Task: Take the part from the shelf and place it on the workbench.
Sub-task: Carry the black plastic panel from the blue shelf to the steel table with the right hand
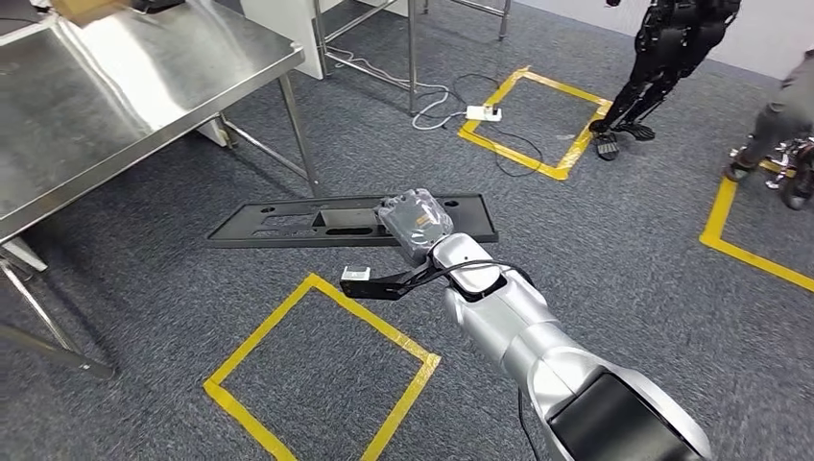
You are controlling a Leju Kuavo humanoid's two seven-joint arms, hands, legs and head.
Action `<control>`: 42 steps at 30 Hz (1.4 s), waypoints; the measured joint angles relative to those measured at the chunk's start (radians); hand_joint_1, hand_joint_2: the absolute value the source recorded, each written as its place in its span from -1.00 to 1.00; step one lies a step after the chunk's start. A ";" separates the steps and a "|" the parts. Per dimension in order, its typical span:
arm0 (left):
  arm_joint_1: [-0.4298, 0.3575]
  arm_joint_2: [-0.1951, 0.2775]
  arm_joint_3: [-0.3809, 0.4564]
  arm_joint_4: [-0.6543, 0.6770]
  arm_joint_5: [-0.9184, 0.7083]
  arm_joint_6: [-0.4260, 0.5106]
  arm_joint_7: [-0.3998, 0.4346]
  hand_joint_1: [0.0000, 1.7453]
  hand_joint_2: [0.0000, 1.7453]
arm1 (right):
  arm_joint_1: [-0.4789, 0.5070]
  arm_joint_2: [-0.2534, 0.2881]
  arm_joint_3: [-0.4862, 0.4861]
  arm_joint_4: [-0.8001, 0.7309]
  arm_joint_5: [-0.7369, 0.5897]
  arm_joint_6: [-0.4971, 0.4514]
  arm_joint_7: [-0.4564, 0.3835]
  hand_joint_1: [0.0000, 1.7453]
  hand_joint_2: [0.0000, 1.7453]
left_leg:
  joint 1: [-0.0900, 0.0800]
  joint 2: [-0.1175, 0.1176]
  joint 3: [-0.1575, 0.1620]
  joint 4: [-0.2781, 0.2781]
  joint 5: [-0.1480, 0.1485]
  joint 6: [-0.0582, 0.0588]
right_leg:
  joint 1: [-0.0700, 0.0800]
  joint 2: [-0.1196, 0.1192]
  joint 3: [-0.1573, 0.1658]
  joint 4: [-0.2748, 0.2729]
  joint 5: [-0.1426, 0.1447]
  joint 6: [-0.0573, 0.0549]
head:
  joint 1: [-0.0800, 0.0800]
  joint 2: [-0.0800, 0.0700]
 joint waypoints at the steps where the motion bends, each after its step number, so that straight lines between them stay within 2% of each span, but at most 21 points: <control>1: 0.002 0.000 0.000 0.000 0.000 0.001 0.001 -1.00 1.00 | 0.000 0.002 0.000 0.000 0.000 0.000 0.000 0.72 1.00 | 0.001 -0.007 -0.004 -0.001 0.003 -0.007 | 0.004 -0.004 0.002 -0.001 0.001 -0.007 | 0.000 0.000; 2: 0.004 0.000 0.000 0.000 0.000 0.001 0.001 -1.00 1.00 | 0.000 0.005 0.000 0.000 0.000 0.000 -0.001 0.72 1.00 | 0.004 -0.011 -0.006 -0.003 0.005 -0.013 | 0.004 -0.011 0.001 -0.003 0.004 -0.015 | 0.000 0.000; 4: 0.008 0.000 0.002 0.000 0.000 0.002 0.001 -1.00 1.00 | -0.002 0.011 0.000 0.000 0.000 0.000 -0.001 0.72 1.00 | 0.006 0.011 -0.020 0.018 -0.011 -0.022 | 0.002 -0.025 0.001 -0.007 0.010 -0.032 | -0.003 0.000; 7: 0.005 -0.001 0.006 0.000 0.000 0.004 0.004 -1.00 1.00 | -0.005 0.014 0.000 0.000 0.001 0.001 -0.001 0.72 1.00 | 0.005 0.073 -0.097 0.186 -0.101 -0.031 | 0.006 -0.051 0.001 -0.010 0.012 -0.050 | -0.012 0.000; 9: 0.004 -0.001 0.007 0.000 0.000 0.004 0.008 -1.00 1.00 | -0.003 0.014 0.000 0.000 0.001 0.004 -0.002 0.72 1.00 | 0.006 0.085 -0.142 0.285 -0.132 -0.033 | 0.013 -0.073 0.000 -0.010 0.010 -0.053 | -0.012 0.000; 10: 0.004 -0.001 0.008 0.000 -0.001 0.004 0.010 -1.00 1.00 | -0.002 0.015 0.000 0.000 0.002 0.005 -0.002 0.72 1.00 | 0.006 0.087 -0.138 0.280 -0.121 -0.031 | 0.015 -0.083 0.001 -0.010 0.009 -0.054 | -0.012 0.000; 11: 0.004 -0.001 0.008 0.000 -0.001 0.004 0.012 -1.00 1.00 | -0.002 0.016 0.000 0.000 0.002 0.006 -0.002 0.72 1.00 | 0.005 0.091 -0.114 0.236 -0.095 -0.027 | 0.018 -0.092 0.002 -0.010 0.009 -0.055 | -0.012 0.000; 14: 0.000 0.001 0.008 0.000 -0.002 0.005 0.015 -1.00 1.00 | -0.008 0.021 0.000 0.000 0.003 0.007 -0.002 0.72 1.00 | -0.009 0.132 -0.007 0.040 -0.024 -0.006 | 0.027 -0.112 0.002 -0.010 0.006 -0.055 | -0.012 0.000; 17: -0.001 0.001 0.009 0.000 -0.002 0.002 0.015 -1.00 1.00 | -0.012 0.024 -0.001 0.000 0.005 0.002 -0.001 0.72 1.00 | -0.020 0.133 0.008 0.001 -0.019 0.005 | 0.033 -0.129 0.003 -0.013 0.005 -0.048 | -0.011 0.000; 19: 0.000 -0.001 0.011 0.000 0.000 -0.004 0.013 -1.00 1.00 | -0.012 0.026 -0.002 -0.001 0.009 0.000 0.000 0.72 1.00 | -0.015 0.124 0.019 -0.017 -0.009 0.015 | 0.033 -0.118 -0.003 0.002 -0.007 -0.041 | -0.011 0.000; 21: -0.002 -0.002 0.014 0.000 0.003 -0.011 0.011 -1.00 1.00 | -0.013 0.024 -0.005 -0.002 0.012 0.000 0.000 0.72 1.00 | -0.008 0.115 0.030 -0.034 0.001 0.025 | 0.029 -0.079 -0.042 0.087 -0.048 -0.042 | -0.008 0.000; 23: -0.004 -0.004 0.015 0.000 0.003 -0.014 0.009 -1.00 1.00 | -0.009 0.017 -0.007 -0.002 0.013 -0.001 0.000 0.72 1.00 | -0.007 0.103 0.030 -0.036 0.003 0.029 | 0.023 -0.052 -0.107 0.224 -0.098 -0.040 | -0.004 0.000; 25: -0.003 -0.005 0.015 0.000 0.003 -0.015 0.009 -1.00 1.00 | -0.003 0.012 -0.007 -0.002 0.013 -0.001 0.000 0.72 1.00 | -0.006 0.090 0.030 -0.035 0.002 0.028 | 0.017 -0.048 -0.138 0.275 -0.104 -0.026 | -0.001 0.000; 26: -0.003 -0.006 0.015 0.000 0.003 -0.015 0.009 -1.00 1.00 | -0.001 0.010 -0.007 -0.002 0.013 -0.001 0.000 0.72 1.00 | -0.006 0.084 0.031 -0.034 0.001 0.026 | 0.013 -0.048 -0.124 0.240 -0.083 -0.014 | -0.001 0.000; 28: -0.002 -0.006 0.016 0.000 0.004 -0.016 0.009 -1.00 1.00 | -0.002 0.009 -0.007 -0.002 0.013 -0.001 0.000 0.72 1.00 | -0.006 0.075 0.030 -0.026 -0.003 0.019 | 0.004 -0.047 -0.060 0.095 -0.021 0.006 | 0.001 0.000; 30: -0.003 -0.006 0.017 0.000 0.004 -0.016 0.008 -1.00 1.00 | -0.004 0.010 -0.008 -0.002 0.013 -0.001 0.000 0.72 1.00 | -0.009 0.070 0.022 -0.014 -0.010 0.011 | -0.001 -0.044 -0.017 -0.001 0.017 0.006 | 0.002 0.000; 31: -0.002 -0.006 0.017 0.000 0.004 -0.016 0.008 -1.00 1.00 | -0.004 0.011 -0.008 -0.002 0.014 -0.001 0.000 0.72 1.00 | -0.010 0.068 0.018 -0.009 -0.012 0.012 | -0.002 -0.043 -0.012 -0.014 0.022 0.002 | 0.002 0.000; 35: 0.001 -0.002 0.023 0.000 0.004 -0.014 0.001 -1.00 1.00 | -0.005 0.013 -0.008 -0.002 0.019 0.000 -0.002 0.72 1.00 | -0.007 0.069 0.015 -0.008 -0.013 0.017 | -0.009 -0.041 -0.011 -0.024 0.029 -0.001 | -0.002 0.000; 38: 0.000 0.001 0.024 -0.001 0.002 -0.014 -0.003 -1.00 1.00 | -0.008 0.016 -0.009 -0.003 0.020 0.001 -0.004 0.72 1.00 | -0.008 0.077 0.065 -0.086 0.013 0.032 | -0.002 -0.041 0.002 -0.040 0.032 0.000 | -0.006 0.000; 40: -0.001 0.001 0.024 -0.002 0.000 -0.014 -0.003 -1.00 1.00 | -0.013 0.014 -0.010 -0.004 0.021 0.001 -0.005 0.72 1.00 | 0.002 0.083 0.101 -0.138 0.036 0.040 | 0.003 -0.041 -0.031 0.029 0.004 -0.006 | -0.003 0.000; 42: -0.003 0.002 0.025 -0.002 -0.001 -0.012 -0.003 -1.00 1.00 | -0.016 0.010 -0.011 -0.003 0.023 0.002 -0.007 0.72 1.00 | 0.008 0.082 0.107 -0.145 0.037 0.036 | -0.003 -0.040 -0.097 0.148 -0.039 -0.005 | -0.001 0.000</control>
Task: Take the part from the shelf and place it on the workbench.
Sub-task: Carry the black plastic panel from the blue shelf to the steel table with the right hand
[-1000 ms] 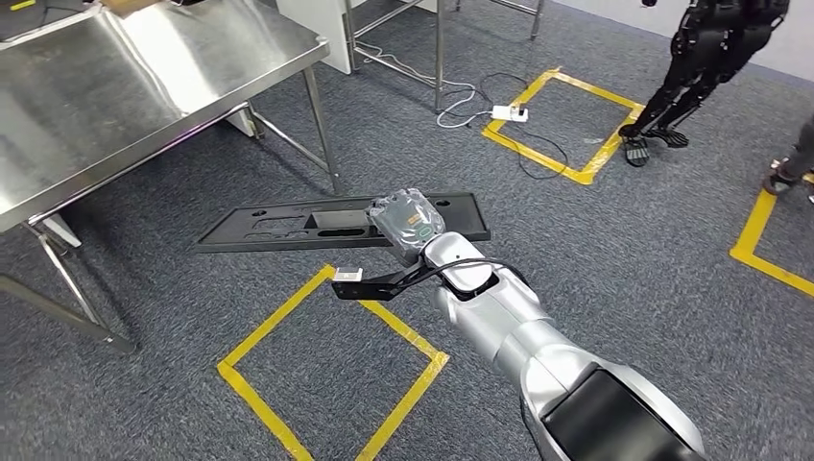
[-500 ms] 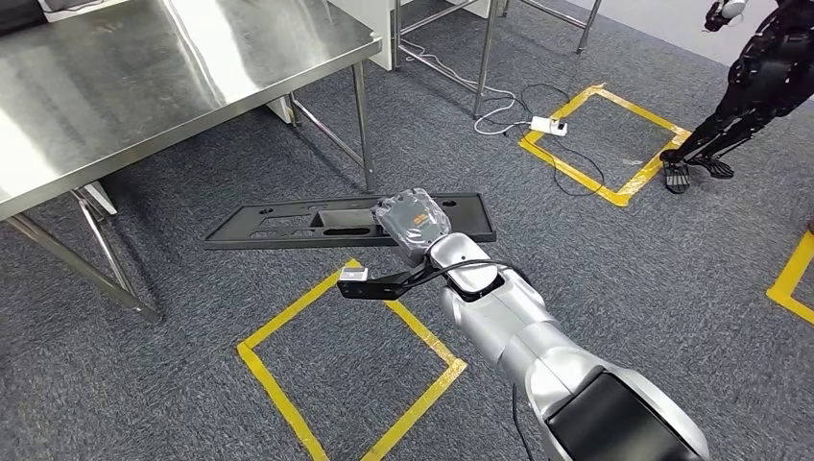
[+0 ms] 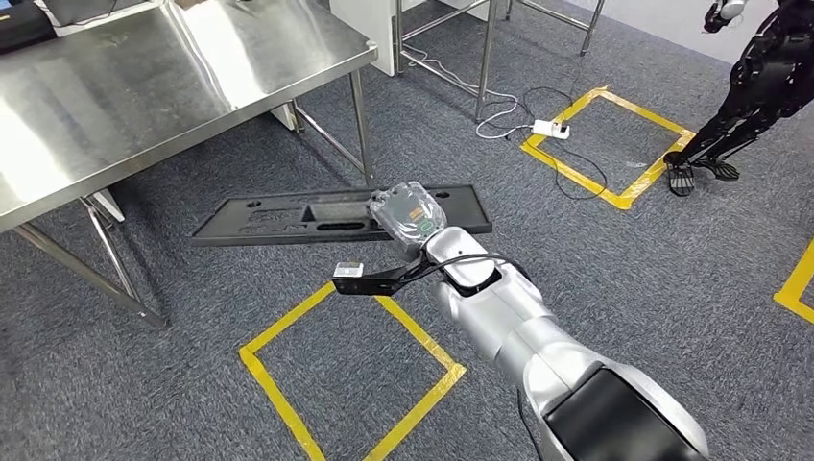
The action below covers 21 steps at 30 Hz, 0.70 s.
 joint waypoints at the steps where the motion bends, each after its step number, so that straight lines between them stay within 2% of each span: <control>1: 0.000 0.000 0.000 0.000 0.000 0.001 0.000 -1.00 1.00 | 0.002 -0.003 0.000 0.001 0.001 0.000 0.000 0.72 1.00 | 0.004 -0.001 0.000 0.004 -0.004 -0.006 | -0.005 0.000 -0.024 0.039 -0.009 0.007 | 0.000 0.000; 2: 0.001 -0.001 0.000 0.000 0.000 0.001 0.000 -1.00 1.00 | 0.005 -0.005 0.000 0.002 0.003 0.000 -0.002 0.72 1.00 | 0.009 -0.002 -0.001 0.012 -0.010 -0.016 | -0.011 0.000 -0.029 0.041 -0.001 0.019 | 0.001 0.000; 3: 0.003 -0.001 0.000 0.000 0.000 0.002 0.000 -1.00 1.00 | 0.007 -0.007 0.000 0.002 0.004 0.000 -0.003 0.72 1.00 | 0.017 -0.003 -0.004 0.025 -0.019 -0.029 | -0.018 -0.001 -0.013 0.004 0.022 0.035 | 0.001 0.000; 4: 0.003 -0.001 0.000 0.000 0.000 0.003 0.000 -1.00 1.00 | 0.008 -0.008 0.000 0.003 0.004 0.000 -0.004 0.72 1.00 | 0.025 -0.003 -0.009 0.046 -0.033 -0.045 | -0.026 -0.003 0.015 -0.058 0.049 0.053 | 0.001 0.000; 5: 0.003 0.002 0.001 0.000 0.000 0.004 0.000 -1.00 1.00 | 0.008 -0.009 -0.001 0.003 0.005 0.000 -0.005 0.72 1.00 | 0.030 -0.003 -0.019 0.068 -0.047 -0.062 | -0.030 -0.002 0.040 -0.106 0.069 0.065 | 0.004 0.000; 6: 0.002 0.004 0.001 0.000 -0.001 0.006 0.000 -1.00 1.00 | 0.008 -0.009 -0.001 0.003 0.005 0.000 -0.006 0.72 1.00 | 0.033 -0.004 -0.031 0.094 -0.062 -0.076 | -0.033 0.000 0.054 -0.136 0.079 0.063 | 0.007 0.000; 7: 0.001 0.006 0.002 0.000 -0.001 0.007 -0.001 -1.00 1.00 | 0.009 -0.008 -0.001 0.003 0.005 0.000 -0.007 0.72 1.00 | 0.033 -0.004 -0.041 0.113 -0.073 -0.086 | -0.034 0.002 0.056 -0.142 0.078 0.053 | 0.006 0.000; 9: 0.002 0.007 0.003 0.000 -0.001 0.009 -0.001 -1.00 1.00 | 0.014 -0.008 -0.002 0.004 0.005 0.001 -0.007 0.72 1.00 | 0.036 -0.003 -0.052 0.129 -0.079 -0.094 | -0.030 0.005 0.045 -0.124 0.070 0.023 | -0.001 0.000; 11: 0.004 0.007 0.003 0.000 -0.001 0.010 -0.001 -1.00 1.00 | 0.016 -0.008 -0.002 0.004 0.006 0.001 -0.007 0.72 1.00 | 0.041 0.002 -0.058 0.142 -0.089 -0.096 | -0.025 0.006 0.042 -0.118 0.067 0.009 | -0.009 0.000; 12: 0.004 0.007 0.003 0.000 -0.001 0.010 -0.001 -1.00 1.00 | 0.015 -0.008 -0.002 0.004 0.005 0.001 -0.007 0.72 1.00 | 0.042 0.006 -0.073 0.172 -0.107 -0.095 | -0.023 0.006 0.043 -0.118 0.065 0.004 | -0.011 0.000; 13: 0.003 0.006 0.003 0.000 -0.001 0.010 -0.001 -1.00 1.00 | 0.013 -0.007 -0.003 0.004 0.005 0.001 -0.007 0.72 1.00 | 0.040 0.009 -0.099 0.224 -0.133 -0.093 | -0.019 0.006 0.044 -0.119 0.064 -0.001 | -0.012 0.000; 15: 0.003 0.006 0.003 0.000 -0.001 0.010 -0.002 -1.00 1.00 | 0.012 -0.007 -0.003 0.005 0.005 0.001 -0.007 0.72 1.00 | 0.032 0.010 -0.178 0.370 -0.191 -0.085 | -0.010 0.005 0.046 -0.120 0.061 -0.009 | -0.014 0.000; 16: 0.004 0.006 0.003 0.000 -0.001 0.010 -0.002 -1.00 1.00 | 0.013 -0.007 -0.003 0.005 0.005 0.001 -0.007 0.72 1.00 | 0.027 0.010 -0.214 0.428 -0.204 -0.079 | -0.004 0.004 0.047 -0.120 0.059 -0.012 | -0.014 0.000; 17: 0.004 0.006 0.003 0.000 -0.001 0.010 -0.003 -1.00 1.00 | 0.015 -0.007 -0.003 0.005 0.006 0.001 -0.007 0.72 1.00 | 0.022 0.009 -0.233 0.452 -0.199 -0.069 | 0.002 0.005 0.049 -0.120 0.057 -0.015 | -0.015 0.000; 18: 0.005 0.006 0.004 0.000 -0.001 0.010 -0.003 -1.00 1.00 | 0.016 -0.007 -0.003 0.005 0.006 0.001 -0.007 0.72 1.00 | 0.014 0.009 -0.233 0.436 -0.175 -0.056 | 0.009 0.005 0.053 -0.120 0.054 -0.019 | -0.015 0.000; 19: 0.005 0.006 0.004 0.000 -0.002 0.010 -0.003 -1.00 1.00 | 0.016 -0.007 -0.003 0.005 0.006 0.001 -0.007 0.72 1.00 | 0.005 0.009 -0.214 0.384 -0.137 -0.040 | 0.014 0.006 0.058 -0.120 0.052 -0.022 | -0.014 0.000; 20: 0.004 0.006 0.004 0.000 -0.002 0.010 -0.003 -1.00 1.00 | 0.014 -0.006 -0.003 0.005 0.006 0.001 -0.007 0.72 1.00 | -0.007 0.009 -0.183 0.314 -0.098 -0.021 | 0.017 0.006 0.062 -0.121 0.049 -0.026 | -0.014 0.000; 21: 0.003 0.007 0.004 0.000 -0.002 0.011 -0.003 -1.00 1.00 | 0.011 -0.005 -0.003 0.005 0.006 0.001 -0.007 0.72 1.00 | -0.016 0.010 -0.154 0.252 -0.073 -0.005 | 0.022 0.006 0.066 -0.122 0.047 -0.028 | -0.013 0.000</control>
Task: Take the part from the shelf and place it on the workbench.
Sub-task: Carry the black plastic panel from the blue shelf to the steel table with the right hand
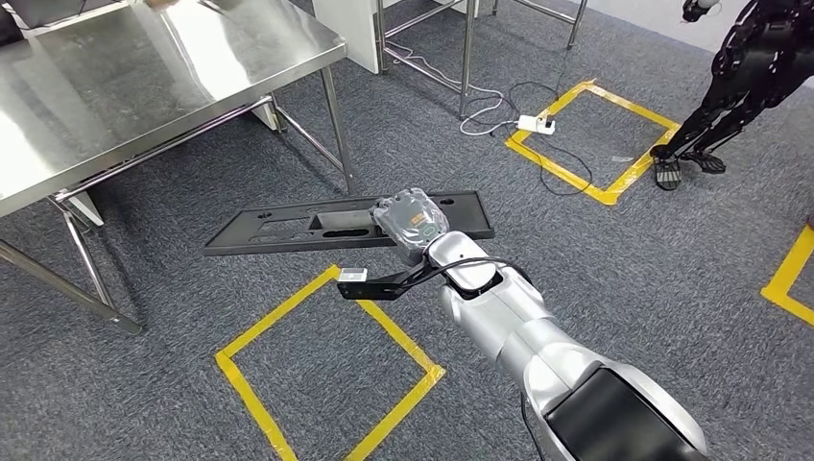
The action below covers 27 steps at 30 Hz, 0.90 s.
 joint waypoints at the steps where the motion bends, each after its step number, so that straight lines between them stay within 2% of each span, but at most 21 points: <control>1: -0.001 0.000 0.000 0.000 0.000 0.001 0.000 -1.00 1.00 | -0.003 0.001 0.000 0.000 0.000 0.000 0.000 0.72 1.00 | -0.008 0.001 0.021 -0.044 0.013 0.011 | 0.002 0.000 0.002 -0.001 -0.002 -0.001 | 0.000 0.000; 2: -0.002 0.000 0.001 0.000 -0.001 0.002 0.000 -1.00 1.00 | -0.004 0.001 0.000 0.000 0.000 0.000 0.000 0.72 1.00 | -0.014 0.002 0.031 -0.066 0.014 0.018 | 0.002 -0.001 0.002 -0.003 -0.003 0.000 | 0.001 0.000; 3: -0.002 0.000 0.001 0.000 -0.001 0.003 0.000 -1.00 1.00 | -0.005 0.001 0.000 0.000 0.000 0.000 0.000 0.72 1.00 | -0.017 0.002 0.034 -0.071 0.010 0.019 | 0.003 -0.002 0.002 -0.005 -0.003 0.001 | 0.000 0.000; 6: 0.000 -0.001 0.002 0.000 -0.002 0.006 0.000 -1.00 1.00 | -0.005 0.001 -0.001 -0.001 0.002 0.000 0.000 0.72 1.00 | -0.014 0.001 0.053 -0.102 0.019 0.014 | 0.004 -0.004 -0.004 0.007 -0.012 0.005 | 0.000 0.000; 8: -0.001 -0.003 0.003 0.000 -0.005 0.006 0.000 -1.00 1.00 | -0.005 0.000 -0.002 -0.001 0.002 0.001 0.000 0.72 1.00 | -0.009 0.000 0.068 -0.119 0.024 0.011 | 0.005 -0.004 -0.048 0.095 -0.049 0.003 | 0.003 0.000; 10: -0.002 -0.003 0.003 0.000 -0.008 0.006 0.000 -1.00 1.00 | -0.002 -0.003 -0.002 -0.001 0.002 0.001 0.000 0.72 1.00 | -0.011 -0.003 0.073 -0.121 0.021 0.012 | 0.004 -0.004 -0.116 0.219 -0.089 0.003 | 0.006 0.000; 11: -0.002 -0.004 0.004 0.000 -0.008 0.006 0.000 -1.00 1.00 | 0.002 -0.005 -0.002 -0.001 0.002 0.002 0.000 0.72 1.00 | -0.012 -0.005 0.075 -0.120 0.018 0.012 | 0.004 -0.004 -0.141 0.254 -0.095 0.007 | 0.007 0.000; 12: -0.001 -0.004 0.004 0.000 -0.009 0.005 0.000 -1.00 1.00 | 0.005 -0.006 -0.002 0.000 0.002 0.002 0.000 0.72 1.00 | -0.012 -0.007 0.077 -0.120 0.015 0.011 | 0.003 -0.005 -0.148 0.253 -0.085 0.014 | 0.007 0.000; 13: -0.001 -0.005 0.004 0.000 -0.009 0.005 0.000 -1.00 1.00 | 0.008 -0.007 -0.002 0.000 0.002 0.002 0.000 0.72 1.00 | -0.012 -0.009 0.081 -0.119 0.012 0.008 | 0.002 -0.005 -0.136 0.215 -0.061 0.023 | 0.008 0.000; 14: 0.000 -0.005 0.004 0.000 -0.009 0.005 0.000 -1.00 1.00 | 0.008 -0.007 -0.002 0.000 0.002 0.002 0.000 0.72 1.00 | -0.012 -0.010 0.085 -0.117 0.007 0.005 | 0.000 -0.005 -0.106 0.144 -0.026 0.032 | 0.008 0.000; 15: 0.000 -0.006 0.004 0.000 -0.009 0.005 0.000 -1.00 1.00 | 0.008 -0.008 -0.002 0.000 0.002 0.002 0.000 0.72 1.00 | -0.013 -0.012 0.088 -0.114 0.001 0.001 | 0.000 -0.005 -0.073 0.073 0.004 0.034 | 0.008 0.000; 16: 0.000 -0.007 0.005 0.000 -0.009 0.005 0.000 -1.00 1.00 | 0.006 -0.007 -0.002 0.000 0.002 0.002 0.000 0.72 1.00 | -0.015 -0.012 0.090 -0.111 -0.004 -0.004 | -0.001 -0.005 -0.046 0.018 0.026 0.032 | 0.008 0.000; 17: -0.001 -0.007 0.005 0.000 -0.009 0.005 0.000 -1.00 1.00 | 0.005 -0.007 -0.003 0.000 0.002 0.002 0.000 0.72 1.00 | -0.016 -0.013 0.090 -0.108 -0.008 -0.009 | 0.000 -0.005 -0.030 -0.014 0.038 0.026 | 0.009 0.000; 19: -0.001 -0.008 0.005 0.000 -0.009 0.004 0.001 -1.00 1.00 | 0.004 -0.006 -0.003 0.000 0.003 0.003 0.000 0.72 1.00 | -0.016 -0.013 0.089 -0.106 -0.013 -0.018 | 0.001 -0.005 -0.021 -0.026 0.040 0.011 | 0.008 0.000; 21: 0.000 -0.006 0.006 -0.001 -0.009 0.001 0.001 -1.00 1.00 | 0.003 -0.005 -0.003 -0.001 0.004 0.003 0.000 0.72 1.00 | -0.013 -0.012 0.086 -0.096 -0.024 -0.027 | -0.005 -0.004 -0.015 -0.031 0.039 0.000 | 0.006 0.000; 22: 0.000 -0.006 0.007 -0.001 -0.009 -0.001 0.000 -1.00 1.00 | 0.002 -0.004 -0.004 -0.002 0.004 0.003 0.000 0.72 1.00 | -0.011 -0.011 0.076 -0.073 -0.039 -0.034 | -0.009 -0.004 -0.011 -0.034 0.039 -0.005 | 0.004 0.000; 23: 0.000 -0.005 0.008 -0.001 -0.009 -0.002 0.000 -1.00 1.00 | 0.001 -0.002 -0.004 -0.002 0.005 0.003 0.000 0.72 1.00 | -0.007 -0.011 0.055 -0.029 -0.062 -0.041 | -0.013 -0.004 -0.007 -0.036 0.037 -0.010 | 0.001 0.000; 25: 0.000 -0.006 0.009 -0.001 -0.009 -0.004 0.000 -1.00 1.00 | 0.001 0.000 -0.004 -0.002 0.005 0.003 0.000 0.72 1.00 | 0.002 -0.009 -0.016 0.101 -0.113 -0.055 | -0.013 -0.005 -0.003 -0.036 0.032 -0.017 | -0.002 0.000; 26: 0.001 -0.006 0.009 -0.001 -0.009 -0.006 0.000 -1.00 1.00 | 0.003 0.000 -0.004 -0.002 0.006 0.003 0.000 0.72 1.00 | 0.007 -0.009 -0.050 0.153 -0.125 -0.060 | -0.013 -0.005 -0.001 -0.036 0.030 -0.019 | -0.002 0.000; 27: 0.002 -0.005 0.010 -0.001 -0.009 -0.008 0.000 -1.00 1.00 | 0.005 0.000 -0.004 -0.002 0.007 0.003 0.000 0.72 1.00 | 0.013 -0.008 -0.069 0.172 -0.116 -0.065 | -0.014 -0.005 0.000 -0.036 0.028 -0.020 | -0.002 0.000</control>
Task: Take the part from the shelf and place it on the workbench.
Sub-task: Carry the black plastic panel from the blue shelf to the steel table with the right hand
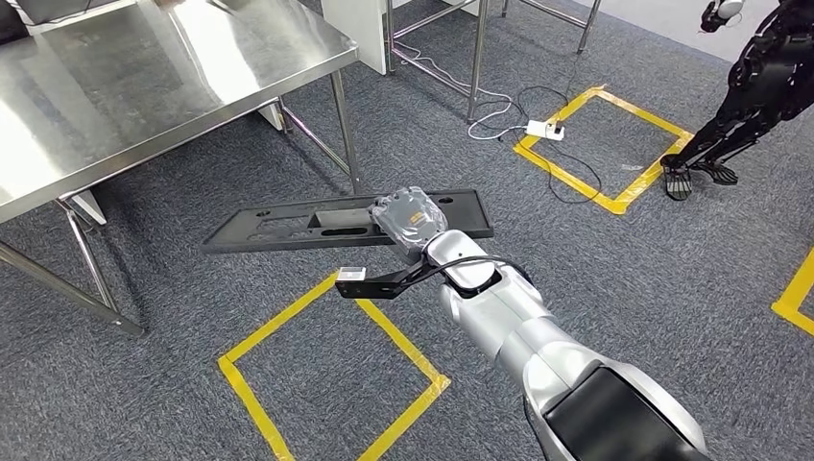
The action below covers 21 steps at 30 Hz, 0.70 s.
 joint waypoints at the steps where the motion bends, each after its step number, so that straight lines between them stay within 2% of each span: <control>1: 0.001 0.000 0.000 0.000 0.000 -0.002 0.000 -1.00 1.00 | 0.002 0.000 0.000 0.000 0.001 0.000 0.000 0.72 1.00 | 0.005 0.001 0.003 -0.025 0.030 -0.004 | -0.001 0.000 0.003 0.000 -0.002 0.001 | 0.000 0.000; 2: 0.001 0.001 0.000 0.000 0.000 -0.003 0.000 -1.00 1.00 | 0.003 0.000 0.000 0.000 0.001 0.000 0.000 0.72 1.00 | 0.010 0.003 0.020 -0.073 0.065 -0.007 | -0.003 0.001 0.006 0.000 -0.005 0.004 | 0.000 0.000; 3: 0.001 0.002 0.001 0.000 0.000 -0.004 0.000 -1.00 1.00 | 0.003 0.000 0.000 0.000 0.001 0.000 0.000 0.72 1.00 | 0.013 0.005 0.053 -0.147 0.102 -0.010 | -0.005 0.002 0.011 0.000 -0.009 0.009 | 0.000 0.000; 4: 0.000 0.002 0.001 0.000 0.000 -0.005 0.000 -1.00 1.00 | 0.001 0.000 0.000 0.000 0.001 0.000 0.000 0.72 1.00 | 0.012 0.005 0.083 -0.209 0.125 -0.009 | -0.005 0.003 0.015 -0.001 -0.013 0.015 | 0.000 0.000; 6: -0.001 0.001 0.001 0.000 -0.001 -0.005 0.001 -1.00 1.00 | -0.002 0.000 0.000 0.000 0.001 0.000 -0.001 0.72 1.00 | 0.004 0.004 0.119 -0.278 0.134 0.003 | -0.003 0.004 0.024 -0.001 -0.017 0.032 | -0.002 0.000; 9: -0.001 0.001 0.001 0.000 -0.002 -0.001 0.004 -1.00 1.00 | -0.002 0.000 0.000 0.000 0.001 0.000 -0.002 0.72 1.00 | -0.004 0.001 0.135 -0.290 0.130 0.037 | 0.001 0.004 0.027 0.013 -0.016 0.056 | -0.002 0.000; 10: -0.001 0.001 0.001 0.000 -0.002 0.001 0.005 -1.00 1.00 | -0.002 -0.001 0.000 0.000 0.001 0.000 -0.003 0.72 1.00 | -0.006 0.001 0.144 -0.292 0.130 0.046 | 0.001 0.003 0.016 0.036 -0.027 0.057 | 0.000 0.000; 11: -0.001 0.001 0.001 0.000 -0.003 0.003 0.005 -1.00 1.00 | -0.003 -0.001 0.000 0.000 0.001 0.000 -0.003 0.72 1.00 | -0.006 0.000 0.151 -0.295 0.130 0.054 | 0.001 0.002 -0.008 0.079 -0.048 0.052 | 0.002 0.000; 13: -0.001 0.000 0.002 0.000 -0.003 0.004 0.006 -1.00 1.00 | -0.003 -0.002 0.000 0.000 0.001 0.000 -0.003 0.72 1.00 | -0.011 -0.001 0.157 -0.295 0.124 0.065 | 0.002 0.002 -0.082 0.212 -0.097 0.039 | 0.005 0.000; 14: -0.002 0.000 0.002 0.000 -0.003 0.004 0.006 -1.00 1.00 | 0.000 -0.003 0.000 0.000 0.001 0.000 -0.003 0.72 1.00 | -0.013 -0.002 0.160 -0.295 0.121 0.068 | 0.003 0.002 -0.119 0.269 -0.114 0.036 | 0.007 0.000; 15: -0.001 0.000 0.002 0.000 -0.003 0.004 0.006 -1.00 1.00 | 0.003 -0.004 0.000 0.000 0.001 0.000 -0.004 0.72 1.00 | -0.016 -0.004 0.164 -0.295 0.117 0.070 | 0.005 0.002 -0.143 0.296 -0.116 0.038 | 0.008 0.000; 16: 0.000 0.000 0.002 0.000 -0.003 0.004 0.007 -1.00 1.00 | 0.005 -0.006 0.000 0.000 0.001 0.000 -0.004 0.72 1.00 | -0.019 -0.006 0.170 -0.295 0.112 0.070 | 0.008 0.002 -0.147 0.282 -0.100 0.042 | 0.009 0.000; 17: 0.000 0.000 0.002 0.000 -0.003 0.004 0.007 -1.00 1.00 | 0.006 -0.007 0.000 0.000 0.001 0.000 -0.005 0.72 1.00 | -0.022 -0.008 0.176 -0.294 0.108 0.070 | 0.011 0.002 -0.134 0.238 -0.074 0.047 | 0.010 0.000; 19: 0.001 -0.001 0.002 0.000 -0.003 0.003 0.007 -1.00 1.00 | 0.006 -0.007 0.000 0.000 0.001 0.000 -0.007 0.72 1.00 | -0.025 -0.010 0.188 -0.294 0.098 0.069 | 0.018 0.002 -0.086 0.111 -0.009 0.049 | 0.010 0.000; 21: 0.000 -0.003 0.002 0.000 -0.003 0.002 0.007 -1.00 1.00 | 0.005 -0.007 0.000 0.000 0.001 0.000 -0.007 0.72 1.00 | -0.029 -0.012 0.195 -0.294 0.088 0.064 | 0.026 0.001 -0.052 0.022 0.019 0.034 | 0.011 0.000</control>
